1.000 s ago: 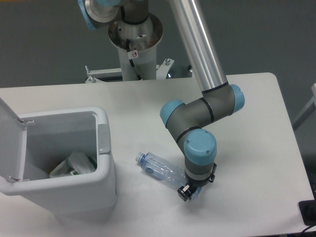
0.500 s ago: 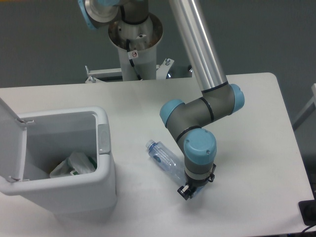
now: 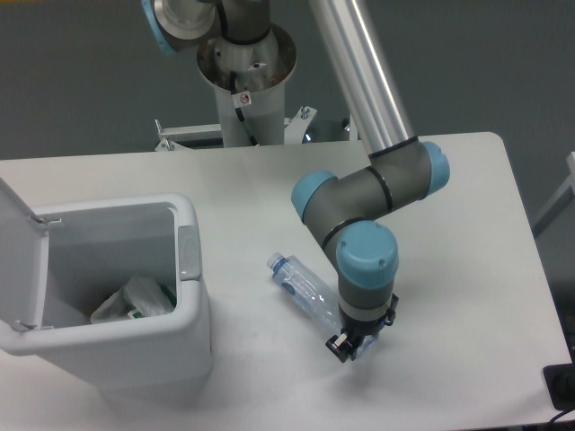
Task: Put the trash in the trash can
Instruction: 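Lift the water bottle and carry it over the white bin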
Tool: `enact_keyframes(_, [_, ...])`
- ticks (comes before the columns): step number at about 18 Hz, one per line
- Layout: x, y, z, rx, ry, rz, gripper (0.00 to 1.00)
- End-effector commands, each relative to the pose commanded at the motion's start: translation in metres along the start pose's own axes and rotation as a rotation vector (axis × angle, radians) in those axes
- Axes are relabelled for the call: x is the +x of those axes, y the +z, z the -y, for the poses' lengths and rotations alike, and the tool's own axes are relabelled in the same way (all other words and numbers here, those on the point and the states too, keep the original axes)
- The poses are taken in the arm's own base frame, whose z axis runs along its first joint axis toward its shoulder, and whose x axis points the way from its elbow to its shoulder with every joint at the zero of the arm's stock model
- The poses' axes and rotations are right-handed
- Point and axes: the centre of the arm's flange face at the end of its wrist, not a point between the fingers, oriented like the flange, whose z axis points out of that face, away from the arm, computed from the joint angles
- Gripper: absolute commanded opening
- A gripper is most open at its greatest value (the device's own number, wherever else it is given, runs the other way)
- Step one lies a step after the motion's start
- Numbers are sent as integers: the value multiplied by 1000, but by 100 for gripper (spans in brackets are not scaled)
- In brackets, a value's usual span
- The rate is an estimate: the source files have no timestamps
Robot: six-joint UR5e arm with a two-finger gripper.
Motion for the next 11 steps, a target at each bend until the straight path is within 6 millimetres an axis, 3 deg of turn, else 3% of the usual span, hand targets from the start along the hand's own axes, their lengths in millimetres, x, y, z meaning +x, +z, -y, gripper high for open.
enact_keyframes(5, [2, -131, 38, 172, -4, -288, 58])
enact_keyframes(7, [3, -196, 48, 311, 26, -404, 58])
enact_keyframes(9, [11, -246, 47, 388, 74, -505, 58])
enact_keyframes(11, [20, -280, 39, 426, 113, -544, 57])
